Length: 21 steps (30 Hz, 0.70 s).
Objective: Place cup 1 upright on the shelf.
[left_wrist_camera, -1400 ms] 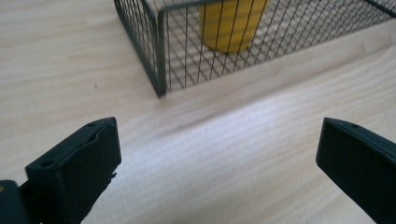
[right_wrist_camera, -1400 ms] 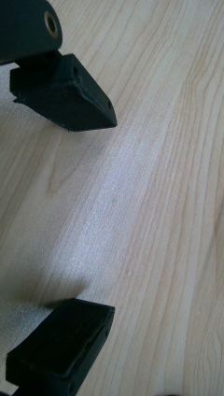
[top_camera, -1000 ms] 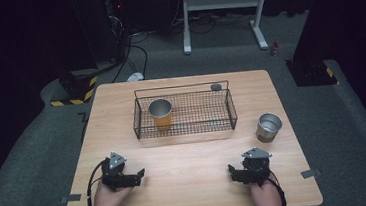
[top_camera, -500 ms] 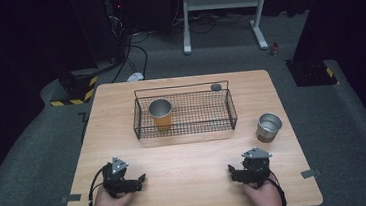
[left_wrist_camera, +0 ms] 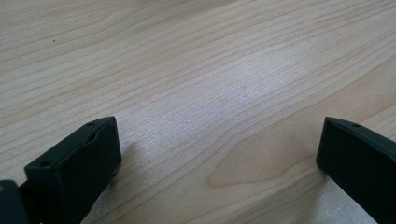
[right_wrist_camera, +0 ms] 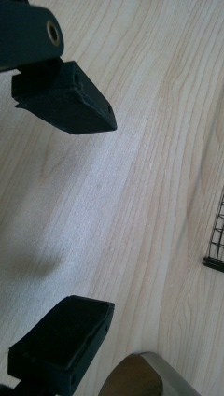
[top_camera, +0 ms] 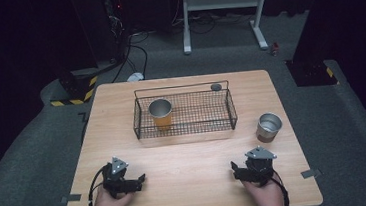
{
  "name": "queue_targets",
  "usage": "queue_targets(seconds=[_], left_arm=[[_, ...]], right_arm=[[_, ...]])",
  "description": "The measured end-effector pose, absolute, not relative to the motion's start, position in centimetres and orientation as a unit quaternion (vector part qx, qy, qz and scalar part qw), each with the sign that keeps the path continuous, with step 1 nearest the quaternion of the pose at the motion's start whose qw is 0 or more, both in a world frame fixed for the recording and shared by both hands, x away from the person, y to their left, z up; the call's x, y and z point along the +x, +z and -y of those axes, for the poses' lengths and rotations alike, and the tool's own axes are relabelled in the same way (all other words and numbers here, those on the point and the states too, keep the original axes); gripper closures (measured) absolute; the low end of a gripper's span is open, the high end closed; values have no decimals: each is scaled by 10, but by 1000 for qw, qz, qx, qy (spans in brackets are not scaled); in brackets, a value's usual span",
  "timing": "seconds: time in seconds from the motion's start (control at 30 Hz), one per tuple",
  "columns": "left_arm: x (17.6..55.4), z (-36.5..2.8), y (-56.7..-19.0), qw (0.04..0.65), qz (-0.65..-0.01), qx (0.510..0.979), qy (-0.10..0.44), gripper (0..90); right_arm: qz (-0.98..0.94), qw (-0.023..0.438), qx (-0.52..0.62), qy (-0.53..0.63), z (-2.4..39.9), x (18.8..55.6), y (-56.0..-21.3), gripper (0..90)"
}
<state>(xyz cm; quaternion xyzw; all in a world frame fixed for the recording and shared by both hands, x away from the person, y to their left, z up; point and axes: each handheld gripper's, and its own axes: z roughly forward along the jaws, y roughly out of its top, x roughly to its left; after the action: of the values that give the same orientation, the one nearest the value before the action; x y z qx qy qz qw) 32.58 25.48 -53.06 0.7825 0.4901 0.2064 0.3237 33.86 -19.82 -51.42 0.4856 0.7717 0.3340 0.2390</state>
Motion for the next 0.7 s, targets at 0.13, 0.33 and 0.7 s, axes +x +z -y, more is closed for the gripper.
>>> queue_targets(seconds=[0.13, 0.33, 0.7], left_arm=[[325, -255, -531, 325, -491, 781, 207, 2], [324, -255, -531, 323, -488, 784, 208, 3], [324, -256, -531, 323, -487, 785, 206, 3]], right_arm=[[-769, 241, 485, 341, 203, 338, -511, 117], [-764, 238, 487, 350, 208, 339, -508, 119], [-762, 244, 474, 367, 211, 338, -503, 118]])
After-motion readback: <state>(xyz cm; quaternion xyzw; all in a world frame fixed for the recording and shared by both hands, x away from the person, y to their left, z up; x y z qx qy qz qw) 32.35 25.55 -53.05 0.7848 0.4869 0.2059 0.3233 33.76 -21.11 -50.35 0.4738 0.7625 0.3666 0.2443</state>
